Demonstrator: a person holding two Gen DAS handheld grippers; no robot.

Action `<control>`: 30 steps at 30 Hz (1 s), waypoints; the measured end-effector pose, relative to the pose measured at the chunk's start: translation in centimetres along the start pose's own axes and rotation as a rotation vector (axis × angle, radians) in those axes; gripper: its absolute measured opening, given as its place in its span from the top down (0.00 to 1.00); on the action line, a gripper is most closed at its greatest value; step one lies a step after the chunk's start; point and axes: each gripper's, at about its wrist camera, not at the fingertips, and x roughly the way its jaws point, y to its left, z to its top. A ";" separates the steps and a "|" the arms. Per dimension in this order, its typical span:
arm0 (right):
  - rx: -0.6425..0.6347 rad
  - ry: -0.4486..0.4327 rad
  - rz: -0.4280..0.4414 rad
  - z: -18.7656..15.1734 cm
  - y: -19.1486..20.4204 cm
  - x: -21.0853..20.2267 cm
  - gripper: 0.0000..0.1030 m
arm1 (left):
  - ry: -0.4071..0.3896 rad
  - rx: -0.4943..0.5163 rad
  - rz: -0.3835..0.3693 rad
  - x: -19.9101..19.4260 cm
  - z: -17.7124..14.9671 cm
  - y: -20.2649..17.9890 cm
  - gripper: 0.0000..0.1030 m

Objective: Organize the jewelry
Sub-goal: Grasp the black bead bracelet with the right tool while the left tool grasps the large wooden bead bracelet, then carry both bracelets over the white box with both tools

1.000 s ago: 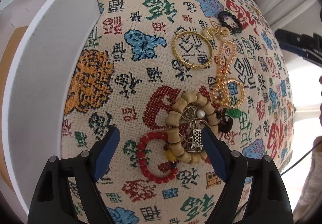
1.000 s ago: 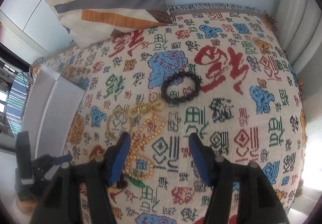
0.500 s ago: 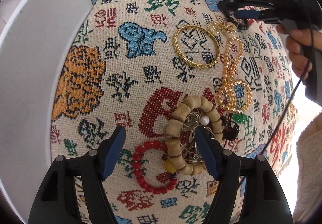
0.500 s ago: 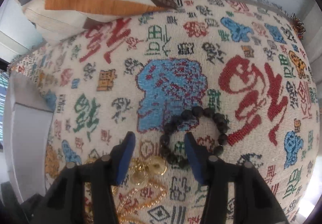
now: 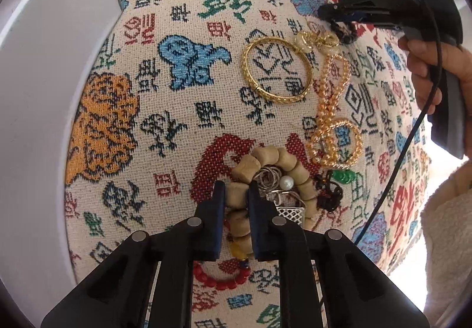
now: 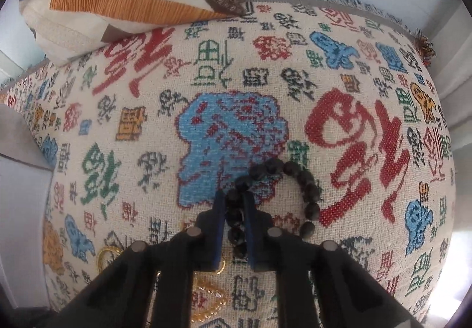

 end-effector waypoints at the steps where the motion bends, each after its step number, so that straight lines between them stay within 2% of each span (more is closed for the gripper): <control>1: 0.007 -0.007 0.013 0.0 -0.4 -0.4 0.88 | -0.005 -0.007 -0.013 -0.4 -0.1 0.0 0.87; 7: 0.039 -0.060 0.057 -0.6 -2.9 -4.2 0.88 | -0.042 -0.025 -0.087 -2.9 -0.5 -0.8 0.88; 15: 0.041 -0.129 0.091 -2.7 -4.3 -9.7 0.88 | -0.102 -0.038 -0.113 -6.6 -2.1 -1.7 0.88; 23: -0.032 -0.190 0.139 -5.9 -2.2 -16.0 0.88 | -0.193 -0.032 -0.123 -12.3 -4.6 -2.8 0.88; 30: -0.113 -0.231 0.211 -8.3 2.3 -20.7 0.88 | -0.262 -0.057 -0.115 -17.1 -7.5 -2.2 0.88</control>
